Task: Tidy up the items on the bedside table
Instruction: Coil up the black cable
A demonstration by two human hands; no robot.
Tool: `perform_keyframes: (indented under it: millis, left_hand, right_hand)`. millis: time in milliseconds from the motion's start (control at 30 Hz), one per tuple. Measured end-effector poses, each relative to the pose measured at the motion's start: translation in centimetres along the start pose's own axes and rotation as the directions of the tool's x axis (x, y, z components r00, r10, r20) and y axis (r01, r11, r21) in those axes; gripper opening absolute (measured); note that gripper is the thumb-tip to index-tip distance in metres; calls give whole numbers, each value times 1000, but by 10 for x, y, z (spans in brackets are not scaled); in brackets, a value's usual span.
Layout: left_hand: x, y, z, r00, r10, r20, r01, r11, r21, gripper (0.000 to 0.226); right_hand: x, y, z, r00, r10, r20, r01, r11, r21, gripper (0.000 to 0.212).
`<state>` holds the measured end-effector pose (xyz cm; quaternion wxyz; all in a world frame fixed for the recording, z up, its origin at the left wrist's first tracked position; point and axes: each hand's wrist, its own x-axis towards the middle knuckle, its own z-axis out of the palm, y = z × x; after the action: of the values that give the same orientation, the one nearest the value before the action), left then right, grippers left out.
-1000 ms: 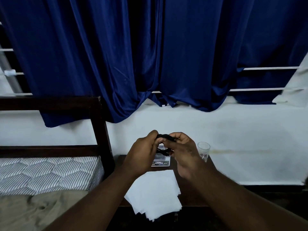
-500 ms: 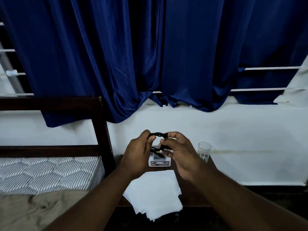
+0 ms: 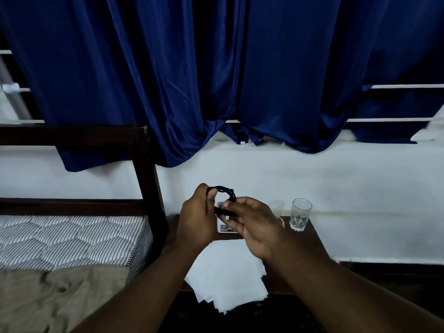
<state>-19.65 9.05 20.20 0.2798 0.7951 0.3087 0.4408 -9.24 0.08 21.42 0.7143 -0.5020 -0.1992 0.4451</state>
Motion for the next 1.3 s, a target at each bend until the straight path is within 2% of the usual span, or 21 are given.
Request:
perform_keyframes:
  millis: [100,200,300,400,567,633,733,900,1033,1167,1200,1300]
  left_hand:
    - [2,-7,2,997,-68,-28,67,997,-26,33]
    - [7,-23,6,982,-188,21,189,971,-150,38]
    - [10,-43,8,960,-269,82,278,948,-153,38]
    - [14,-62,5,924,-355,140,376,910,-176,32]
    - [16,-97,4,840,-500,210,542,793,-278,24]
    - [19,-110,4,828,-524,201,561,784,-267,25]
    - [24,-125,4,818,-549,171,575,780,-246,19]
    - [22,-153,16,753,-622,213,647,641,-413,14]
    - [13,-171,31,695,-685,218,693,559,-455,18]
    - [15,-186,41,606,-766,215,733,434,-524,18]
    - [15,-188,42,603,-768,218,733,424,-532,18]
    - [14,-196,46,655,-717,237,716,490,-497,19]
  right_hand:
    - [8,9,5,998,-30,-61,33,998,48,29]
    - [17,19,9,985,-57,-162,63,997,33,40]
    - [30,30,12,968,-74,-240,82,996,25,38]
    - [44,43,11,970,-58,-235,56,998,-15,34]
    - [68,63,8,983,92,-158,-105,991,-79,40]
    - [77,70,9,983,142,-115,-160,974,-161,40]
    - [91,82,13,978,187,-98,-206,947,-247,26]
    - [120,108,20,963,239,-127,-255,958,-129,38]
    - [140,133,27,948,254,-193,-260,966,-6,33]
    - [159,159,30,931,245,-272,-257,966,-12,33]
    - [162,164,30,928,238,-288,-254,967,-17,34]
    - [171,176,30,927,199,-317,-233,970,-73,32]
